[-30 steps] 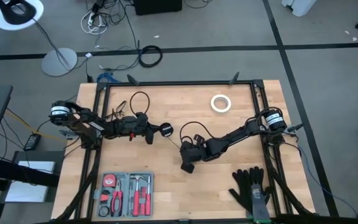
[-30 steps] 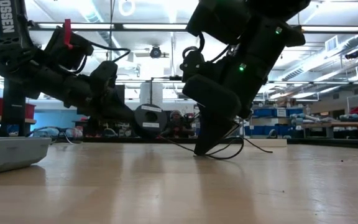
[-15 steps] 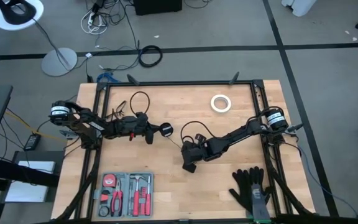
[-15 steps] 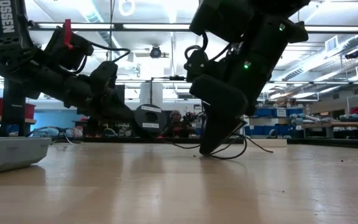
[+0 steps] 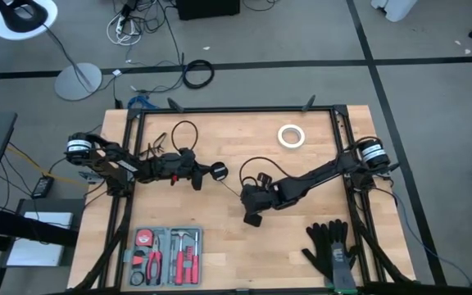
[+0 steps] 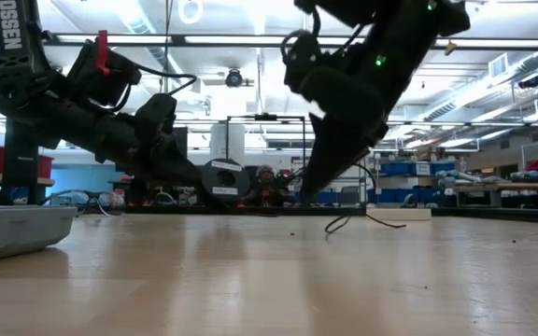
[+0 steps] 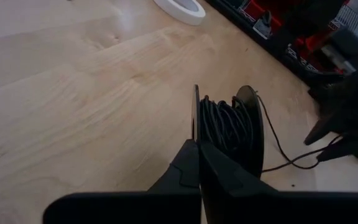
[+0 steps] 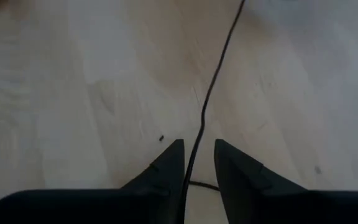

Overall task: Coil cords
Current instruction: Coil the black wire on the black spool

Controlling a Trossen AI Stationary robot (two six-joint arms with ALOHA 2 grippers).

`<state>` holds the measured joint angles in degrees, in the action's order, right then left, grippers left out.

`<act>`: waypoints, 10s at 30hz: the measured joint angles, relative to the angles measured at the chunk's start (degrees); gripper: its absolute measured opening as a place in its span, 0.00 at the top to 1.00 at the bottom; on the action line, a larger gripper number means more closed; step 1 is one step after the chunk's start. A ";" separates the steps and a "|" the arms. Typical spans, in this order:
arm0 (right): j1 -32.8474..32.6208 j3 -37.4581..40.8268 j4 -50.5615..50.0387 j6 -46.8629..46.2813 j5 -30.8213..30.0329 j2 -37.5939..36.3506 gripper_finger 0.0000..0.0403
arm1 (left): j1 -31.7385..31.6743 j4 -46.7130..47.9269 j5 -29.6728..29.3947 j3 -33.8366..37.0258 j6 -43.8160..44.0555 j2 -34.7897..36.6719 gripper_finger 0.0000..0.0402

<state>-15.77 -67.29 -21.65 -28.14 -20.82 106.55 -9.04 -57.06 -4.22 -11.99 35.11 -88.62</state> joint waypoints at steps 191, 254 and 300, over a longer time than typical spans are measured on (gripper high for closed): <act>6.20 -1.36 12.03 -2.34 -1.53 9.45 1.00 | 0.07 6.65 4.94 -3.96 -2.93 -0.02 1.00; 10.23 16.50 7.05 6.91 11.01 -17.93 0.69 | 0.02 12.18 9.45 -3.87 -7.85 0.00 1.00; 17.25 8.32 14.77 13.74 14.16 -8.21 1.00 | 0.05 13.34 10.17 -5.37 -6.40 0.00 1.00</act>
<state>1.48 -58.96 -6.87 -14.39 -6.66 98.33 -8.99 -43.72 5.95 -17.36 28.71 -88.62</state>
